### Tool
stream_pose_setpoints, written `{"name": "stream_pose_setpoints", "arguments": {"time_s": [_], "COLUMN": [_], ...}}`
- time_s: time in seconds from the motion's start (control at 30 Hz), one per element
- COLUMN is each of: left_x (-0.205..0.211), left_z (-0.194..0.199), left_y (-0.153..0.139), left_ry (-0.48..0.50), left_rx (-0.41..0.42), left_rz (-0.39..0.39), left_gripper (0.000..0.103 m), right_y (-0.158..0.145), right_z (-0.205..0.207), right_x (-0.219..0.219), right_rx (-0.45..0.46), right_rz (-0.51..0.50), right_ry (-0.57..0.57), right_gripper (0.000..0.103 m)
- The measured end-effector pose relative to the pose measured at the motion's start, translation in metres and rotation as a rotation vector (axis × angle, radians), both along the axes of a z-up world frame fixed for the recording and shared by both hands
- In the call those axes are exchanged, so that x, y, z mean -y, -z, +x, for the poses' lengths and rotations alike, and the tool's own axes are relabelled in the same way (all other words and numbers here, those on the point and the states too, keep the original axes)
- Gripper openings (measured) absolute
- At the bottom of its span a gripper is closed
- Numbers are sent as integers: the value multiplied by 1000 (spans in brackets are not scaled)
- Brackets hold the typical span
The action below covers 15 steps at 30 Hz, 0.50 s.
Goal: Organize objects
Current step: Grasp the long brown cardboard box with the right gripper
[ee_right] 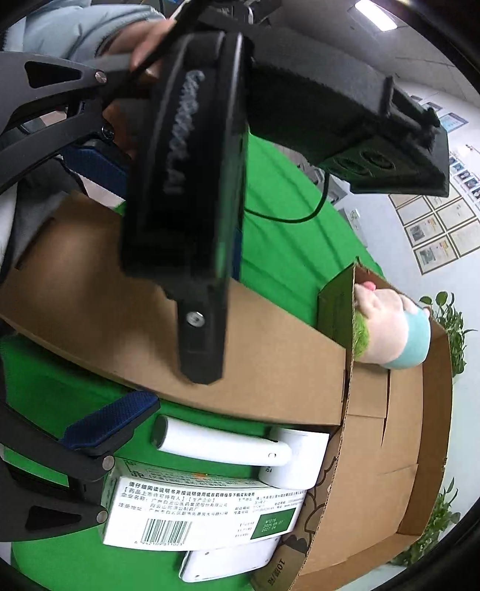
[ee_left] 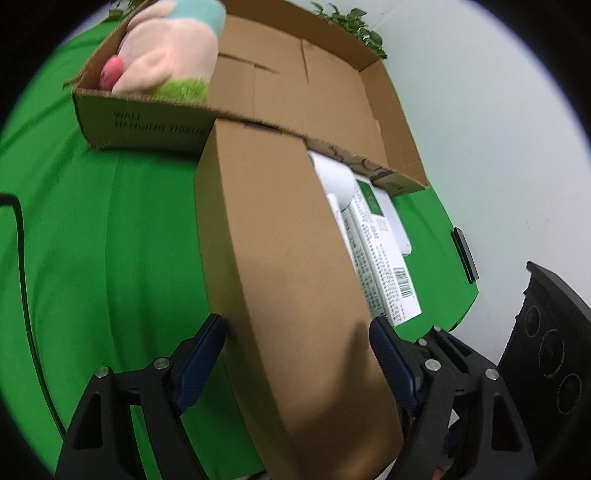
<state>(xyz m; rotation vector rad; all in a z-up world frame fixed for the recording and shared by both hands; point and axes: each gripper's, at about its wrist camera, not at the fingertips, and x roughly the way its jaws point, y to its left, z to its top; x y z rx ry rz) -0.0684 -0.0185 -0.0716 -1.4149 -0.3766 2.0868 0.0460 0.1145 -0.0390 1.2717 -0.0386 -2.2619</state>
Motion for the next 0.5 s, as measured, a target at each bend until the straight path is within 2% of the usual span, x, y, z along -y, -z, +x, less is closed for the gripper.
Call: {"name": "stream_pose_setpoints", "arguments": {"time_s": [0.3, 0.5], "left_x": [13, 13], "left_z": [3, 7], "left_y": [5, -2], "left_ry": [8, 13], "left_rx": [20, 5], "left_rz": [54, 44], "left_gripper": [71, 63], "right_y": [7, 4], "right_z": [3, 11], "right_x": [9, 4], "right_rx": [-26, -40], "right_rz": [93, 87], "right_ry": [6, 8], "right_gripper": [103, 100]}}
